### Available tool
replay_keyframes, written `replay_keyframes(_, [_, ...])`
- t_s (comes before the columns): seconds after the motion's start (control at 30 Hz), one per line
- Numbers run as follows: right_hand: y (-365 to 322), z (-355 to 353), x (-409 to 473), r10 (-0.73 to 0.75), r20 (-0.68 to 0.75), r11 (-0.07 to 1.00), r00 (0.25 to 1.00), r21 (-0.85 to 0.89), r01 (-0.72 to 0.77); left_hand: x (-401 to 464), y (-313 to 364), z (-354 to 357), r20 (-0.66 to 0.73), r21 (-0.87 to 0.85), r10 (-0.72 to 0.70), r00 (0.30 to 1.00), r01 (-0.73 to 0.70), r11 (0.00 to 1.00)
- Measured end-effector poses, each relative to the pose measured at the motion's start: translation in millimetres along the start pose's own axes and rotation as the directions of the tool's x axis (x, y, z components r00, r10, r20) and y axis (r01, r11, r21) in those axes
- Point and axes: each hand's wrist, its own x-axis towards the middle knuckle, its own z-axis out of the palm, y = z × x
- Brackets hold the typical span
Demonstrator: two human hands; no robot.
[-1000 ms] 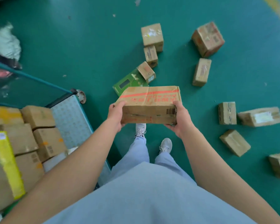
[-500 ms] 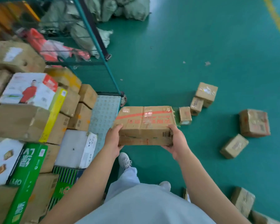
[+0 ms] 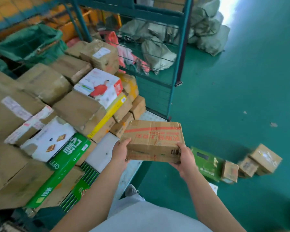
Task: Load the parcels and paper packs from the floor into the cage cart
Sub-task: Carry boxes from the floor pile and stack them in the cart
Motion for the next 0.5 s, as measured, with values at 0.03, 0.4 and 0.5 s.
replay_keyframes(0.03, [-5,18,4,-0.002,0.009,1.000,1.000,-0.015,0.003,7,12,-7,-0.006,-0.026,0.005,1.000,-0.005,1.000])
replay_keyframes(0.4, [-39,208,50,-0.028,0.141,0.989,0.990,-0.141,0.048,85,134,-88,-0.162,-0.189,0.098,0.982,-0.128,0.974])
replay_keyframes(0.5, [-52,233,57,-0.015,0.159,0.985,0.987,-0.168,0.042,97,149,-93,-0.177,-0.231,0.110,0.978,-0.150,0.961])
